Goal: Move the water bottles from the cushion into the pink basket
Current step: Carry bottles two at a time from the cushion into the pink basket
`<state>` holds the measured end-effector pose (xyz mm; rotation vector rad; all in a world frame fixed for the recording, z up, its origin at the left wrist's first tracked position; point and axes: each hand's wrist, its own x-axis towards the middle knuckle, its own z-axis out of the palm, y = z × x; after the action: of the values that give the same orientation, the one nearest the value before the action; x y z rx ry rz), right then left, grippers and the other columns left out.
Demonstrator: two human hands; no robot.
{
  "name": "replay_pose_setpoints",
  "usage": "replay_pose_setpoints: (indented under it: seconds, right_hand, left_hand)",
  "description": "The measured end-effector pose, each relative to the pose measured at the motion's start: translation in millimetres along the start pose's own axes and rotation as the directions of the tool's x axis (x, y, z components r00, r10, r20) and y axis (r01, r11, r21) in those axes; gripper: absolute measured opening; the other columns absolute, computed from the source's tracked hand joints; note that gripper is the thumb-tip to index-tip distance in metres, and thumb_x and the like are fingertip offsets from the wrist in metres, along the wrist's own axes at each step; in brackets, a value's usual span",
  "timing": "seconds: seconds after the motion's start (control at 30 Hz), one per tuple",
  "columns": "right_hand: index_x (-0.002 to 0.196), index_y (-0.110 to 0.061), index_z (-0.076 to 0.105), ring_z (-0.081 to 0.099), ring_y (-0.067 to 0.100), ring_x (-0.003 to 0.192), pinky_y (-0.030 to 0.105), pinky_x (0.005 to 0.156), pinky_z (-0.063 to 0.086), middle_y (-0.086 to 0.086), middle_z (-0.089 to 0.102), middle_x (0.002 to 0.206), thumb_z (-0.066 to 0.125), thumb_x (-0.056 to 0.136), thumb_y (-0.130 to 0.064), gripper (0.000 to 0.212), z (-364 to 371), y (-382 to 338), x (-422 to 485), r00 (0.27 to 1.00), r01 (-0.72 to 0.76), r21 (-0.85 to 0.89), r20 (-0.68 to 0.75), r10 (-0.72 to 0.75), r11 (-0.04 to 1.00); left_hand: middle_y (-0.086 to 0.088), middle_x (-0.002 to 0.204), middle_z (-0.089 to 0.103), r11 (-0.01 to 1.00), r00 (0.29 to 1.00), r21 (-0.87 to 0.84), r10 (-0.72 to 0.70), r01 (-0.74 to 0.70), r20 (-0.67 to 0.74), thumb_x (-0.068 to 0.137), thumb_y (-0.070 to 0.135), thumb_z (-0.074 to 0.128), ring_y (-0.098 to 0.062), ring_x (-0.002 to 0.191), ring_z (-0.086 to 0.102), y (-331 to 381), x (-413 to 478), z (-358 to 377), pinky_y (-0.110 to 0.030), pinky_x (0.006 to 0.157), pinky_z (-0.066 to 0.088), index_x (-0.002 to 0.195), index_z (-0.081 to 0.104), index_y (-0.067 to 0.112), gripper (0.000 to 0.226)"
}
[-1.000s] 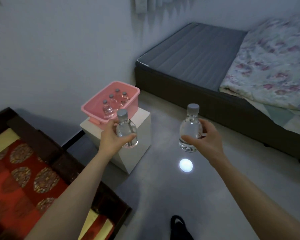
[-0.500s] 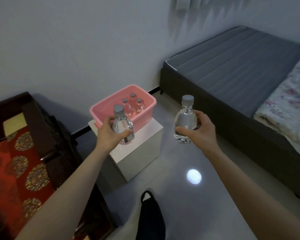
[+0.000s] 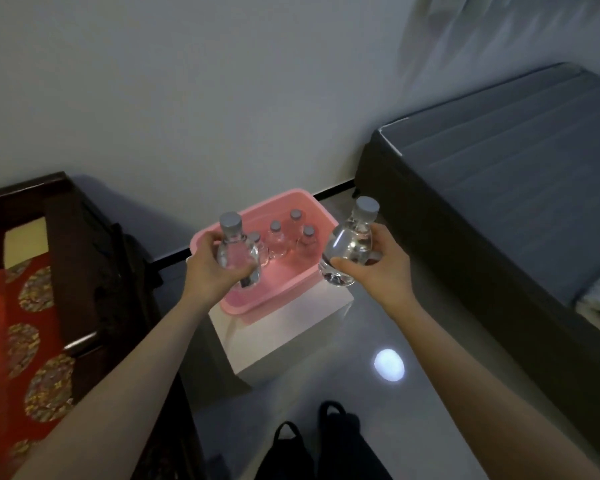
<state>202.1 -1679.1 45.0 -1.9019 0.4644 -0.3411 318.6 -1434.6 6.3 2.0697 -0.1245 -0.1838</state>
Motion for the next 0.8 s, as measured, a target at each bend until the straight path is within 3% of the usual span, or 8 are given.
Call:
replay_pose_setpoints:
  seconds: [0.27,0.33,0.4,0.47,0.53,0.67,0.73,0.8]
  right_hand:
    - [0.105,-0.033,0.057,0.063,-0.004,0.083,0.012,0.067,0.047,-0.019,0.066,0.093,0.087,0.059,-0.026,0.055,56.8,26.8,94.3,0.982,-0.036,-0.121,0.177,0.057,0.992]
    - [0.103,-0.034,0.056,0.064,0.001,0.086,0.02,0.072,0.052,-0.016,0.067,0.095,0.088,0.057,-0.028,0.056,74.5,40.1,116.8,0.974,-0.046,-0.122,0.217,0.072,0.991]
    - [0.106,-0.03,0.057,0.065,0.006,0.089,0.027,0.076,0.054,-0.013,0.067,0.099,0.086,0.051,-0.036,0.063,85.6,54.3,128.4,0.965,-0.088,-0.124,0.235,0.115,0.988]
    - [0.108,-0.026,0.058,0.065,0.005,0.089,0.024,0.076,0.053,-0.012,0.068,0.097,0.085,0.048,-0.04,0.067,100.2,71.1,147.6,0.948,-0.124,-0.145,0.275,0.16,0.982]
    - [0.106,-0.022,0.06,0.064,0.0,0.083,0.012,0.068,0.048,-0.011,0.068,0.091,0.086,0.051,-0.037,0.063,111.5,83.6,160.2,0.935,-0.138,-0.173,0.303,0.186,0.975]
    - [0.109,-0.022,0.054,0.062,-0.004,0.08,0.001,0.061,0.04,-0.01,0.067,0.094,0.088,0.054,-0.025,0.065,132.4,110.0,186.7,0.908,-0.134,-0.22,0.363,0.208,0.966]
    - [0.119,-0.024,0.049,0.063,0.002,0.084,0.004,0.062,0.042,-0.008,0.067,0.098,0.088,0.052,-0.023,0.077,142.9,124.6,198.6,0.876,-0.137,-0.26,0.418,0.239,0.956]
    - [0.125,-0.027,0.043,0.063,0.01,0.086,0.016,0.067,0.046,-0.007,0.066,0.099,0.087,0.052,-0.026,0.085,155.4,138.5,208.7,0.837,-0.085,-0.341,0.486,0.253,0.936]
  left_hand:
    - [0.003,0.107,0.06,0.988,0.987,-0.051,-0.151,0.149,-0.049,0.057,0.03,0.085,-0.016,0.091,0.061,-29.1,55.0,21.0,-0.027,0.073,0.049,0.113,0.044,0.024,0.069]
    - [0.003,0.103,0.061,0.981,0.98,-0.04,-0.19,0.188,-0.063,0.054,0.028,0.084,-0.015,0.087,0.062,-36.1,69.0,28.3,-0.02,0.066,0.045,0.112,0.045,0.023,0.069]
    - [0.003,0.104,0.061,0.974,0.972,-0.018,-0.226,0.225,-0.061,0.057,0.024,0.085,-0.017,0.088,0.061,-39.8,75.4,34.8,-0.023,0.066,0.044,0.112,0.044,0.024,0.068]
    - [0.003,0.107,0.061,0.96,0.954,-0.016,-0.28,0.28,-0.107,0.059,0.022,0.085,-0.019,0.092,0.061,-51.4,87.7,44.6,-0.029,0.075,0.048,0.11,0.043,0.027,0.066]
    - [0.004,0.108,0.06,0.947,0.935,-0.014,-0.319,0.321,-0.158,0.059,0.021,0.086,-0.019,0.095,0.06,-59.7,94.3,54.6,-0.033,0.081,0.05,0.109,0.043,0.027,0.066]
    - [0.002,0.108,0.056,0.898,0.867,-0.082,-0.439,0.432,-0.235,0.058,0.012,0.085,-0.018,0.096,0.055,-80.3,115.8,76.2,-0.028,0.079,0.042,0.115,0.045,0.017,0.069]
    - [0.003,0.103,0.056,0.879,0.844,-0.087,-0.475,0.469,-0.248,0.058,0.011,0.085,-0.018,0.093,0.056,-95.2,123.9,86.6,-0.027,0.076,0.042,0.11,0.044,0.019,0.067]
    - [0.004,0.095,0.059,0.871,0.831,-0.072,-0.485,0.485,-0.27,0.057,0.015,0.086,-0.018,0.086,0.058,-109.7,130.0,94.2,-0.025,0.071,0.042,0.103,0.042,0.023,0.063]
